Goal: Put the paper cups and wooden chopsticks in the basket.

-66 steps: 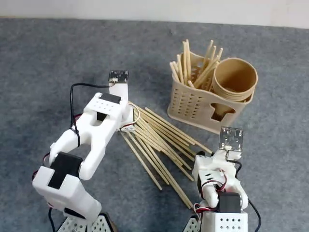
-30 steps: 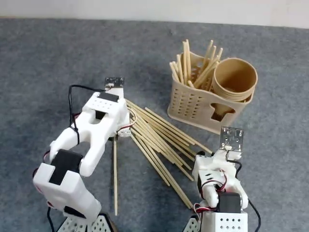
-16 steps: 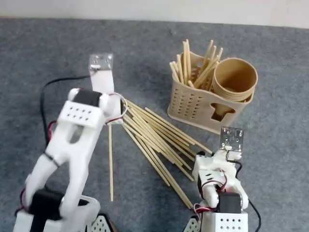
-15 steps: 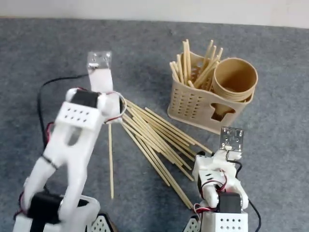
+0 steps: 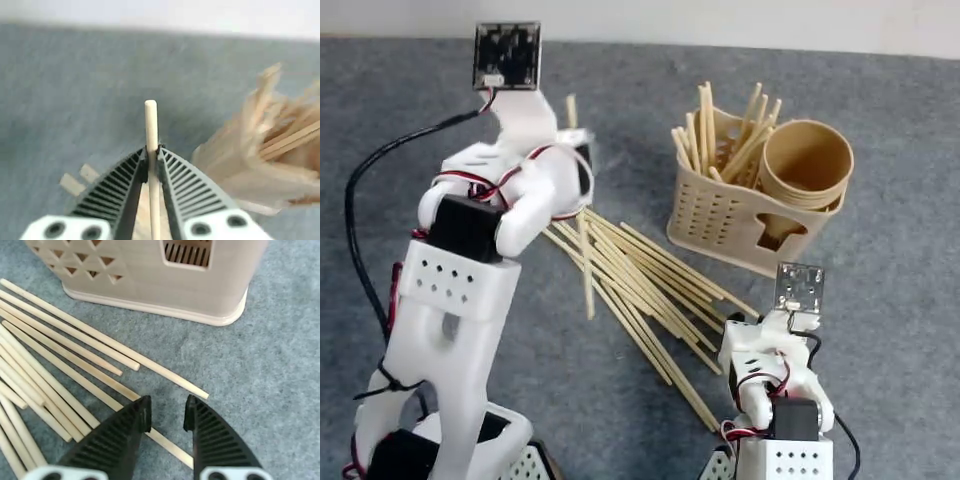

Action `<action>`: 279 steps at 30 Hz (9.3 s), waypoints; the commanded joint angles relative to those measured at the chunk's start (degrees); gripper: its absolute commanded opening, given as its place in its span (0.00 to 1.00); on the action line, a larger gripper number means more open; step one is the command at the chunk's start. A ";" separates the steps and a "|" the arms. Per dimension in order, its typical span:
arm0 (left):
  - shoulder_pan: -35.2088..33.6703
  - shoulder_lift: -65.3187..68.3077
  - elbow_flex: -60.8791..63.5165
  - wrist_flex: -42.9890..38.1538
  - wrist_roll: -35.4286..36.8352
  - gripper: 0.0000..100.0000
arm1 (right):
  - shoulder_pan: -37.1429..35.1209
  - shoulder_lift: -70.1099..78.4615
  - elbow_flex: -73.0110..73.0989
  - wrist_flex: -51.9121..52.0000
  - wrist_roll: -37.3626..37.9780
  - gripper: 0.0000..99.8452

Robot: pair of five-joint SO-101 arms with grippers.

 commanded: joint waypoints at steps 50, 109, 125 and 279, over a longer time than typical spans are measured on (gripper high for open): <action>12.79 6.73 -5.76 -29.80 -15.82 0.10 | 0.57 -0.75 4.26 -1.63 0.00 0.12; -15.08 34.24 11.12 -10.99 1.76 0.11 | 0.57 -0.75 4.26 -1.63 -0.26 0.12; -15.16 46.90 4.18 -10.90 4.22 0.10 | 0.57 -0.75 4.26 -1.54 -0.18 0.12; 14.20 -18.07 11.38 -23.12 -17.41 0.12 | 1.54 -0.75 7.60 7.25 0.00 0.00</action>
